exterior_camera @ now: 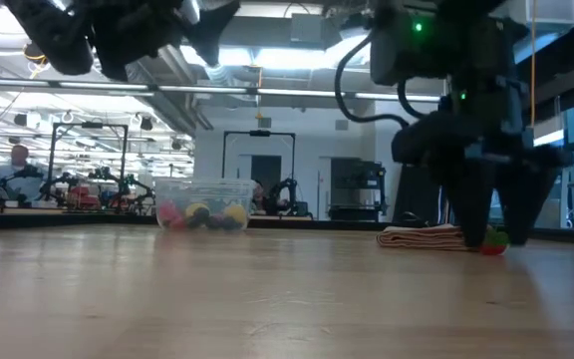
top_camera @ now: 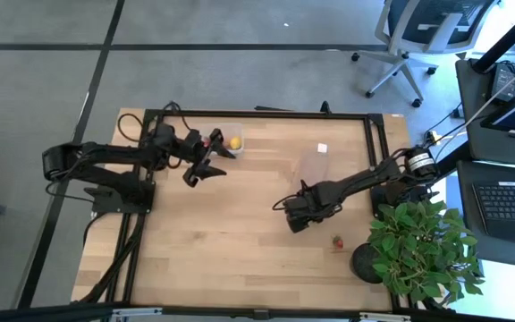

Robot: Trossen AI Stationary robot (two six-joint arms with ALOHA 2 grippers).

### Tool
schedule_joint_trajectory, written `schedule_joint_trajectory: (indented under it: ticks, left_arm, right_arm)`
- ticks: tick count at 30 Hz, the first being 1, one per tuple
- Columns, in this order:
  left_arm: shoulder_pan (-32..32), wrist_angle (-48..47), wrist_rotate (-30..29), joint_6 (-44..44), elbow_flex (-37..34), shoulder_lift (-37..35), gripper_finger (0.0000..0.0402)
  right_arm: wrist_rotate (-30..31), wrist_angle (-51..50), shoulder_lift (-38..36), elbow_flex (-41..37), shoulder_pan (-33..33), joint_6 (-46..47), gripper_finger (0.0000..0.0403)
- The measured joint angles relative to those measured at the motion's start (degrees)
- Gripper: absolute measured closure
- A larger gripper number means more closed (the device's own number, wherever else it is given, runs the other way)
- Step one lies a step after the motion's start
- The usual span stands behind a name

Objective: Pick and placing Produce into tupperware
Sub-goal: Put the strawberry into the transparent bin

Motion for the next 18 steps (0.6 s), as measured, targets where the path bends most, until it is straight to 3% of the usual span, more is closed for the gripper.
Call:
schedule_joint_trajectory:
  ticks: [5,18]
  left_arm:
    - [-0.4,-0.1,-0.5,0.3,0.0,-1.0,0.0147]
    - [-0.4,-0.8,-0.5,0.9,0.0,-0.9,0.0147]
  right_arm:
    - [0.0,5.1,-0.5,-3.7,-0.3,0.3,0.0119]
    - [2.6,5.7,-0.3,-5.2,-0.3,-1.3,0.0176]
